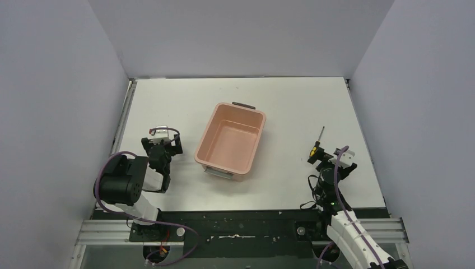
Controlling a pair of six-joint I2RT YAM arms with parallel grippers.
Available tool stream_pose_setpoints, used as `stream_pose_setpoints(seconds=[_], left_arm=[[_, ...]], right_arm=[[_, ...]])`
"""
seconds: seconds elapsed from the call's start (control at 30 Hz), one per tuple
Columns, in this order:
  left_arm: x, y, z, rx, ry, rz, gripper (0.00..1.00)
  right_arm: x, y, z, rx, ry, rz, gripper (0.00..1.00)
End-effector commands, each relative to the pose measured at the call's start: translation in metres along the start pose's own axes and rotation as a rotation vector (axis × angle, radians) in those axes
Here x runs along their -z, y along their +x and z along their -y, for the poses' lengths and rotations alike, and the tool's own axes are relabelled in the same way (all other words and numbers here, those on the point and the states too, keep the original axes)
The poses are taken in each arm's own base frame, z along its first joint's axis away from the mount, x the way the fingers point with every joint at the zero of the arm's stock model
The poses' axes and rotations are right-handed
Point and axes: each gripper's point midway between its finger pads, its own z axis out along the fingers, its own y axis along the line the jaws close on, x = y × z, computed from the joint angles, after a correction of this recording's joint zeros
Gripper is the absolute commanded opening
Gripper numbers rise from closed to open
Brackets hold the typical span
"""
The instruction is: Put the screwdriver in the bin
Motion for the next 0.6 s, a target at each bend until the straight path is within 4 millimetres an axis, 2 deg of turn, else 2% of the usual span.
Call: stream_pose_setpoints(seconds=[0.0,0.13,0.17,0.23,0.33,0.43,0.5,0.57], left_arm=[[-0.007,-0.02,0.003,0.026,0.011,0.06,0.97],[-0.007,-0.02,0.003,0.023,0.01,0.06,0.97],[-0.007,-0.02,0.003,0.023,0.01,0.058,0.97],[-0.007,-0.02,0.003,0.024,0.01,0.06,0.97],[-0.007,-0.02,0.003,0.025,0.009,0.06,0.97],[-0.007,-0.02,0.003,0.025,0.01,0.059,0.97],[-0.007,-0.02,0.003,0.024,0.01,0.059,0.97],[-0.007,-0.02,0.003,0.024,0.01,0.059,0.97]], right_arm=[[-0.004,-0.023,-0.004,-0.027,0.022,0.021,1.0],[-0.011,-0.051,-0.014,0.001,0.055,-0.07,1.0],[-0.015,-0.07,-0.018,-0.009,0.069,-0.086,1.0],[-0.023,-0.083,-0.02,-0.021,0.112,-0.173,1.0],[-0.044,-0.094,-0.037,-0.027,0.057,-0.339,1.0],[-0.063,-0.084,-0.054,0.012,-0.028,-0.517,1.0],[-0.069,-0.062,-0.062,0.086,-0.065,-0.654,0.98],[-0.079,-0.04,-0.051,0.141,-0.035,-0.756,0.96]])
